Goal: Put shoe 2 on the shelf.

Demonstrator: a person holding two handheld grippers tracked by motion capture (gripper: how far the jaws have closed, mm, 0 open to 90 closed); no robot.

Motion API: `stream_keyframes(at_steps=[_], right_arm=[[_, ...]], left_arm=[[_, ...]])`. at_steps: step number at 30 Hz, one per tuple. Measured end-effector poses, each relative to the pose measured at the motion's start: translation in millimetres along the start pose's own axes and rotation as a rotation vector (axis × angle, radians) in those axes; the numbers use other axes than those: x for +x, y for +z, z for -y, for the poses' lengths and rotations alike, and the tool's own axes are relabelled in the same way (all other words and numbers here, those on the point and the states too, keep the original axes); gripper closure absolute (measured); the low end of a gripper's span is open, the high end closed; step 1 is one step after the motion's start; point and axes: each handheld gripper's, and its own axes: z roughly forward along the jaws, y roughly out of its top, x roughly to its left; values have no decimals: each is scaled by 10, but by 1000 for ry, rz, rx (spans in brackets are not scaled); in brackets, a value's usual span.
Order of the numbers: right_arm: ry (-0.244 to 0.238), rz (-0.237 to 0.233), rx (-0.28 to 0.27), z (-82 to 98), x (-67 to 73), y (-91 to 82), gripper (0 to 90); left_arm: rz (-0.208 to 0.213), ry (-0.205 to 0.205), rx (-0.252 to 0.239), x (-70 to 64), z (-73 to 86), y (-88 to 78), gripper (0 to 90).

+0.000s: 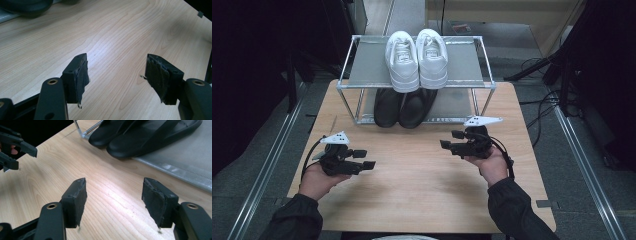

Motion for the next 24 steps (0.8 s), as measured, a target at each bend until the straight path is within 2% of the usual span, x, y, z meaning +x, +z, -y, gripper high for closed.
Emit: stream_keyframes(at_steps=[3,13,21,24], right_arm=[[7,7,1,41,6,6,366],[-14,36,28,142,39,24,294],[-33,15,66,166,19,62,269],[-22,3,68,169,-2,75,269]], left_arm=[[4,1,4,0,-2,5,353],[-2,14,8,-12,3,-22,351],[8,18,26,-13,-4,27,345],[12,13,29,-18,-10,50,335]])
